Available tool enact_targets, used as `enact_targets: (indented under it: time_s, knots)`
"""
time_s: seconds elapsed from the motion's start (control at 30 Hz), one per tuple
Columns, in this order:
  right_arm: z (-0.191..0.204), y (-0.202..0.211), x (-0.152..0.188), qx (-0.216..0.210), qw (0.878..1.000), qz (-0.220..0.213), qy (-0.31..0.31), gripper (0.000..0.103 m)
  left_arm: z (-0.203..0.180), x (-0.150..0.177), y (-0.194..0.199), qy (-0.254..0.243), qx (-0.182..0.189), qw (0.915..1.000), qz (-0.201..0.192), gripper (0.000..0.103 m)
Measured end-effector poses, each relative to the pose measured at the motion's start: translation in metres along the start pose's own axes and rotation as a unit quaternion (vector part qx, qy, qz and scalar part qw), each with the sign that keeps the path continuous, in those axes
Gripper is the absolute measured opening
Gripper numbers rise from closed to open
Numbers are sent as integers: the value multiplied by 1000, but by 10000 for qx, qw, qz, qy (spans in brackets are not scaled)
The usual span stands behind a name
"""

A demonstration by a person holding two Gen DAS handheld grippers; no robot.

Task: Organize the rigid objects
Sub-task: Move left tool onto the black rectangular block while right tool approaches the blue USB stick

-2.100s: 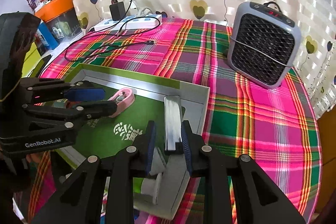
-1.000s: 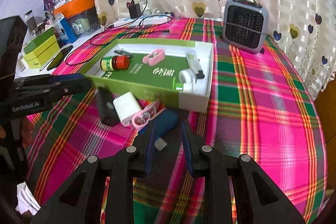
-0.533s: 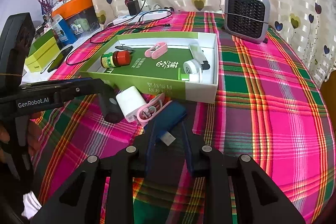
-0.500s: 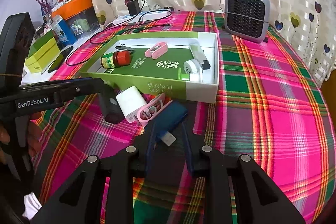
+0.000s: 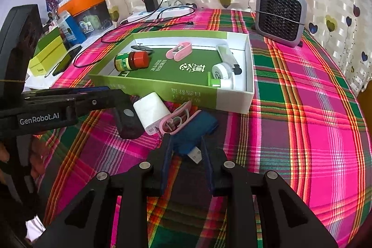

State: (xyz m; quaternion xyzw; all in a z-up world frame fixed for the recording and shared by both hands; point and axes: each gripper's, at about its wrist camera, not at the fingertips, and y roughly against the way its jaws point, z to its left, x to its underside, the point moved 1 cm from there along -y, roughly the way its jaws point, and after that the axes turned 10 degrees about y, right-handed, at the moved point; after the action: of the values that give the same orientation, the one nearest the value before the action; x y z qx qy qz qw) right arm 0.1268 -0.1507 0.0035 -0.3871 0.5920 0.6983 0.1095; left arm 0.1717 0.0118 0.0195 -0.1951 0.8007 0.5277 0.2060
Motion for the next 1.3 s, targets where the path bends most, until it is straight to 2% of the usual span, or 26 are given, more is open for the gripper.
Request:
enact_targets:
  time_s: [0.17,0.2,0.23,0.3,0.5,0.8,0.9,1.0,1.13,1.3]
  knots:
    - [3,0,0,114,9998,11,168,27,0,6,0,-54,-114,9999,55,37]
    - [4,0,0,144,9997,49,191,32,0,8,2,-63,-98,9999,57,37]
    - [4,-1,0,164,9996,109,205,41,1,9,3,-68,-94,9999,65,37]
    - [3,-4,2,139,9996,165,176,46,3,11,4,-69,-116,9999,87,37]
    - [-4,-8,4,105,9998,175,-84,46,10,13,6,-36,-116,9999,77,38]
    - [-12,-7,10,426,9987,255,-127,46,21,14,13,-102,-314,9994,56,38]
    - [-15,-5,11,492,9983,260,-188,46,24,14,18,71,-288,9996,-19,38]
    - [-15,-5,11,491,9983,255,-192,46,16,13,24,164,-147,9997,-123,38]
    - [-16,-5,11,462,9985,228,-193,46,-3,16,24,28,-18,9999,-143,38]
    - [-17,-5,11,391,9989,189,-200,46,-16,23,13,-94,-333,9994,-81,39]
